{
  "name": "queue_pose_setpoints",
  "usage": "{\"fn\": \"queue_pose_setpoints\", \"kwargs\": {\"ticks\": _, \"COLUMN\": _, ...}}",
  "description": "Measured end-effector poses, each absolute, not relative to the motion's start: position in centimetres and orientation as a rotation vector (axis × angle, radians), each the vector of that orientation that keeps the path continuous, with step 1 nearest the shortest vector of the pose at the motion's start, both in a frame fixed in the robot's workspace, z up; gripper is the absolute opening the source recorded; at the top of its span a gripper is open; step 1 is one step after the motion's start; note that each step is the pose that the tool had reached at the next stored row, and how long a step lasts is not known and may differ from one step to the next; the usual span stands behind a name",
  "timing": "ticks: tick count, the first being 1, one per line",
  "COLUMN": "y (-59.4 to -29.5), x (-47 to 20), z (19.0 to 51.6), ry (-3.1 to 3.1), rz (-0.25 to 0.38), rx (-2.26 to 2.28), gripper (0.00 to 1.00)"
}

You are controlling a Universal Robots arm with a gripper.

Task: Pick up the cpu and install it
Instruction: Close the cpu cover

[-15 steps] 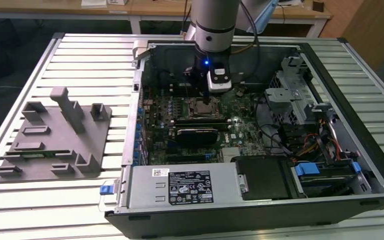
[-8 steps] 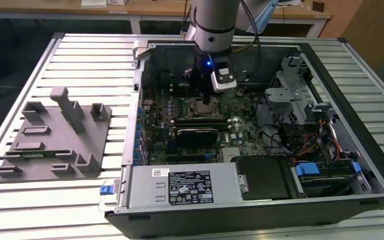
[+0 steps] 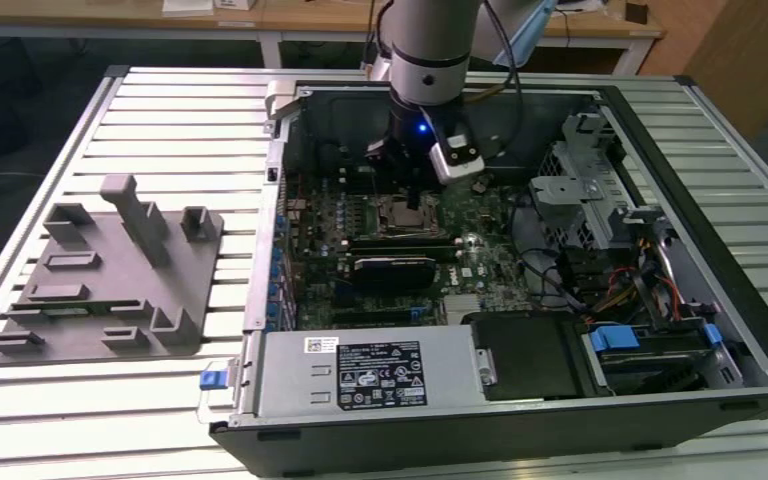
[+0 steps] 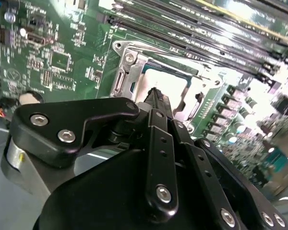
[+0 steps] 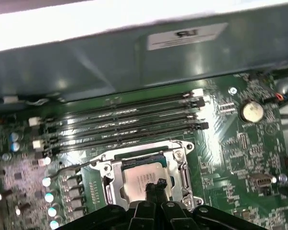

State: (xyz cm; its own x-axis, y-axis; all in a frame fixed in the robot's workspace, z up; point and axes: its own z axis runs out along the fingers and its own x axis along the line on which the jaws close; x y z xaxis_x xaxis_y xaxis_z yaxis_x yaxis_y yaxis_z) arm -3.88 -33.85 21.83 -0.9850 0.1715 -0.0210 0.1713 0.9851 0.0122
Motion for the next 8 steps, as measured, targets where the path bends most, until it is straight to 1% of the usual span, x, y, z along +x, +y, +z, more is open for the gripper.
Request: {"fn": "queue_pose_setpoints", "kwargs": {"ticks": 8, "y": -33.85, "x": -3.88, "z": 21.75, "ry": 3.12, "rz": 0.011, "rx": 0.042, "gripper": 0.11}}
